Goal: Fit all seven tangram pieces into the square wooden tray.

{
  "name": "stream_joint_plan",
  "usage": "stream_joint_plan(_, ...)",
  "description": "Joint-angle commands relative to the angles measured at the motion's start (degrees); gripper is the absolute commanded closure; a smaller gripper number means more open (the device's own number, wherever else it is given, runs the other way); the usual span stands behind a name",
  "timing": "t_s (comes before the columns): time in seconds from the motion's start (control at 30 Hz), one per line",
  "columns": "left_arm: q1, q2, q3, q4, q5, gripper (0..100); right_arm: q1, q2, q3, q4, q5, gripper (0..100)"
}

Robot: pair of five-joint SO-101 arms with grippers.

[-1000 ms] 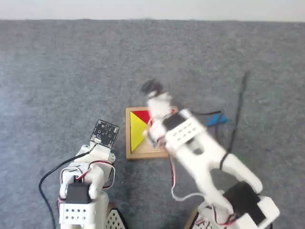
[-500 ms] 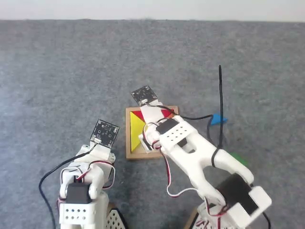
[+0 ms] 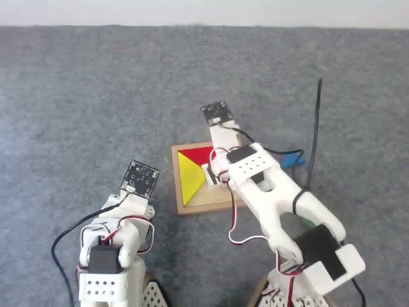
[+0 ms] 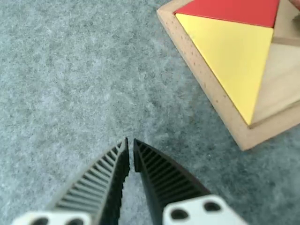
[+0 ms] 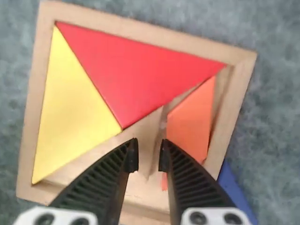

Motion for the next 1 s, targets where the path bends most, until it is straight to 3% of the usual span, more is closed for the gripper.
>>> stream_joint_plan(0.0,-0.26,-1.32,-0.4,0.18,-0.62,98,-1.19,-4.09,-5.27,0.66,0.62,90.8)
stream_joint_plan(0.2,-0.26,-1.32,-0.4,0.18,-0.62,98,-5.67,-14.99,0.0,4.88,0.62,90.8)
stream_joint_plan(0.4,-0.26,-1.32,-0.4,0.18,-0.62,98,1.54,-19.21,9.49,0.92,0.62,90.8)
stream_joint_plan(0.63,-0.26,-1.32,-0.4,0.18,-0.62,98,4.26,-12.26,10.11,-4.09,0.62,90.8)
stream_joint_plan(0.97,-0.26,-1.32,-0.4,0.18,-0.62,98,6.02,2.24,0.26,-4.97,0.26,90.8)
